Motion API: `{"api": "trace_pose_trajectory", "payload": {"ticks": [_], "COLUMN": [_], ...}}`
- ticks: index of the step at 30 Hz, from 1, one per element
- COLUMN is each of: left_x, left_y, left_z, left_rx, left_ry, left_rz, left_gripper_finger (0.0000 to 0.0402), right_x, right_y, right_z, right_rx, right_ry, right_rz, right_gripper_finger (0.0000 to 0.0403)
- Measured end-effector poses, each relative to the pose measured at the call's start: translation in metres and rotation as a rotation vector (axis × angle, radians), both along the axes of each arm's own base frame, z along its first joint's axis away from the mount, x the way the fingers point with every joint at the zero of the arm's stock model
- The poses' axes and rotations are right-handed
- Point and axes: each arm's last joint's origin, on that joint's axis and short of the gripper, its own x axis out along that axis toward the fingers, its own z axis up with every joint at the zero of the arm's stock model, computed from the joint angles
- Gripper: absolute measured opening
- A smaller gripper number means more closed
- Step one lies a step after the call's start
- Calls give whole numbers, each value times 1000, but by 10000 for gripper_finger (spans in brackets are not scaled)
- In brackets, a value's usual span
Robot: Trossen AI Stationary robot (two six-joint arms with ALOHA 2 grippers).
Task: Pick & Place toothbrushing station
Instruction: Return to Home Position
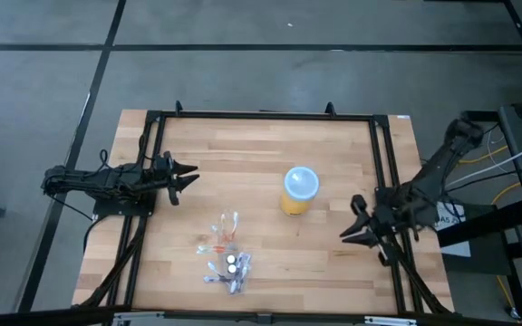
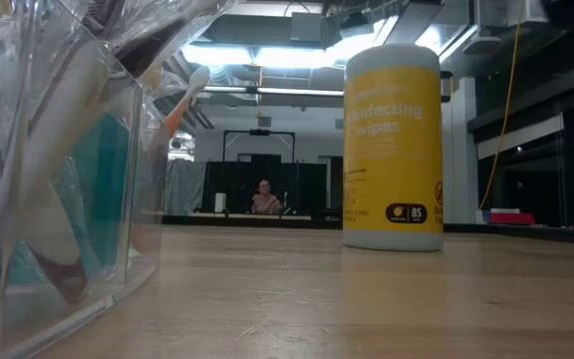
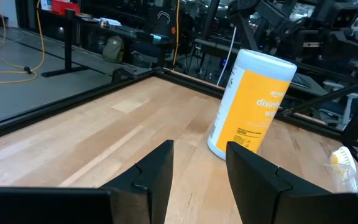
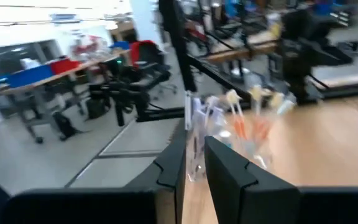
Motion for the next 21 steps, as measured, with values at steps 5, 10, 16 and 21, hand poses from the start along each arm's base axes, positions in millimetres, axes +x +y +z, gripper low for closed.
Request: {"api": "trace_pose_trajectory", "payload": {"ticks": [5,10,16,21], "left_x": [0,0,0,0], "left_y": [0,0,0,0], "left_z": [0,0,0,0], "left_rx": [0,0,0,0], "left_ry": [0,0,0,0], "left_rz": [0,0,0,0], "left_gripper_finger": [143,143,143,143], "right_x": [19,31,33,24], "right_y": [-18,-42,-68,-79], "right_z": [-5,-2,-19,-47], "right_rx": [-43,-111,-148,-136], "right_ry": [-26,-73,-74,-92], "right_rz": [80,100,93,109], "right_gripper_finger": [61,61,61,61]}}
